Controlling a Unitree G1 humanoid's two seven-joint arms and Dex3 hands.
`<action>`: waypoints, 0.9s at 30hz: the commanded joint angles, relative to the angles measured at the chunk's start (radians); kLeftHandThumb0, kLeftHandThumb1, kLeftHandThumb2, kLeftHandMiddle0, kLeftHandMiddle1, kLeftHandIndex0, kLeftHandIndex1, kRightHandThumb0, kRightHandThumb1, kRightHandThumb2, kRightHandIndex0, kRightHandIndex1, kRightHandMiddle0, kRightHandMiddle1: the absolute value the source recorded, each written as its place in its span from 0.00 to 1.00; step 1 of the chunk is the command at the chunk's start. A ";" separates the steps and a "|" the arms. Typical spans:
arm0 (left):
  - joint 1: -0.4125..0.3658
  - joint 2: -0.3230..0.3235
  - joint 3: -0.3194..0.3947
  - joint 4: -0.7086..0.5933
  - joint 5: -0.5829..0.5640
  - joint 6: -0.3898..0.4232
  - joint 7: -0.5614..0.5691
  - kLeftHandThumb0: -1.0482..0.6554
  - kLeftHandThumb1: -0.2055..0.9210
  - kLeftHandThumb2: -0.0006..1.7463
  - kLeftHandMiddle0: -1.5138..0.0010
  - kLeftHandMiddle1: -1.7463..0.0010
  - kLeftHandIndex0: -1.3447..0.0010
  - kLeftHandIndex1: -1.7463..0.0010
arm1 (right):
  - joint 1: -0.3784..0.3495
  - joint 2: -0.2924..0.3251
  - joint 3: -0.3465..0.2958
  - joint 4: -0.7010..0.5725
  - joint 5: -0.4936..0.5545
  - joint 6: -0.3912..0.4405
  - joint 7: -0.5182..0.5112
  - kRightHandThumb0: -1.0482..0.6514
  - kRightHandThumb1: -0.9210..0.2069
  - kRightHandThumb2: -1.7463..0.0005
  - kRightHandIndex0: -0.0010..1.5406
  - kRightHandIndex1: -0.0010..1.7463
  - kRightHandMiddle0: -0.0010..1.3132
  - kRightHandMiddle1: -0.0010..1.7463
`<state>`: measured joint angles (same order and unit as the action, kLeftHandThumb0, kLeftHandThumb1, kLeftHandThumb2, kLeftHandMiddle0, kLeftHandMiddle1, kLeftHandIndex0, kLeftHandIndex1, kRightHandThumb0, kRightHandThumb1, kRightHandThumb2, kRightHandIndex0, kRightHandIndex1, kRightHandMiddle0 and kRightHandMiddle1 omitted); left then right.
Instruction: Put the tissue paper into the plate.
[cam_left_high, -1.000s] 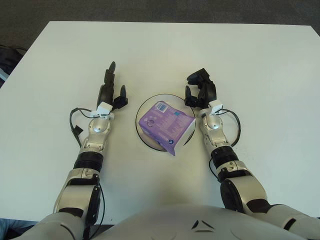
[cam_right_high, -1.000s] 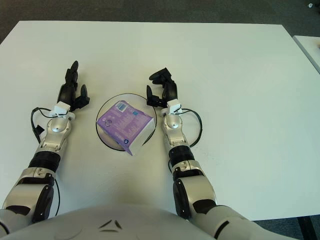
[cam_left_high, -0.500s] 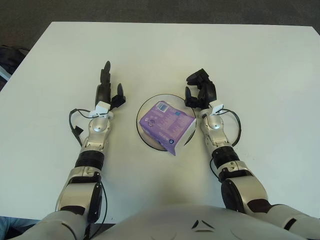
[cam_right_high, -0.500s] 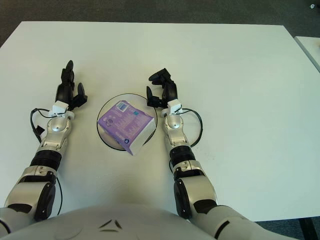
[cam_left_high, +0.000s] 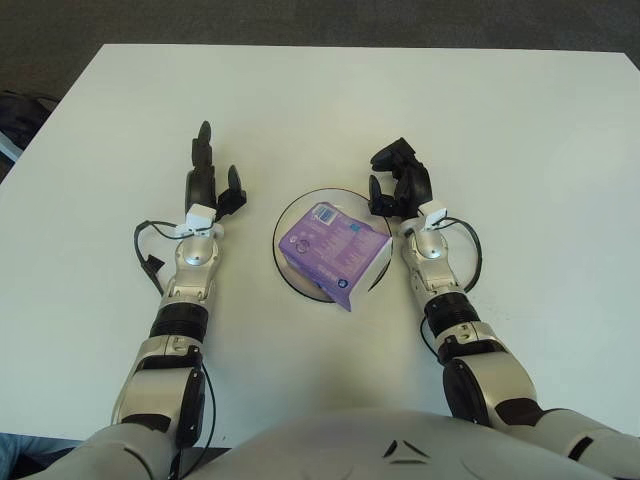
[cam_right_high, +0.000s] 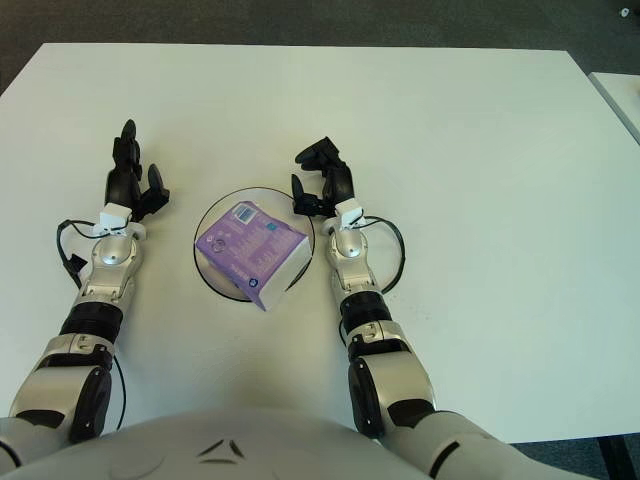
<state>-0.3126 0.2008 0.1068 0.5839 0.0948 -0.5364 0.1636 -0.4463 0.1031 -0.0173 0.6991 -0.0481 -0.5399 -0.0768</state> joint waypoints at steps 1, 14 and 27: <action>0.115 -0.033 -0.017 0.033 -0.004 0.021 -0.020 0.17 1.00 0.50 0.89 0.99 1.00 0.86 | 0.138 -0.018 -0.017 0.068 0.007 0.077 -0.010 0.61 0.46 0.34 0.40 0.96 0.32 0.90; 0.152 -0.015 -0.032 0.017 0.015 0.023 -0.037 0.17 1.00 0.47 0.89 0.99 1.00 0.85 | 0.154 -0.013 -0.003 0.035 -0.014 0.100 -0.034 0.61 0.47 0.34 0.41 0.95 0.32 0.90; 0.158 -0.002 -0.043 0.030 0.017 0.015 -0.040 0.16 1.00 0.47 0.89 1.00 1.00 0.85 | 0.160 0.019 -0.019 0.040 -0.003 0.071 -0.105 0.61 0.49 0.31 0.41 0.98 0.31 0.92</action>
<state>-0.2707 0.2179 0.0792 0.5405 0.0948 -0.5212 0.1322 -0.4171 0.1213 -0.0178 0.6581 -0.0594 -0.5225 -0.1632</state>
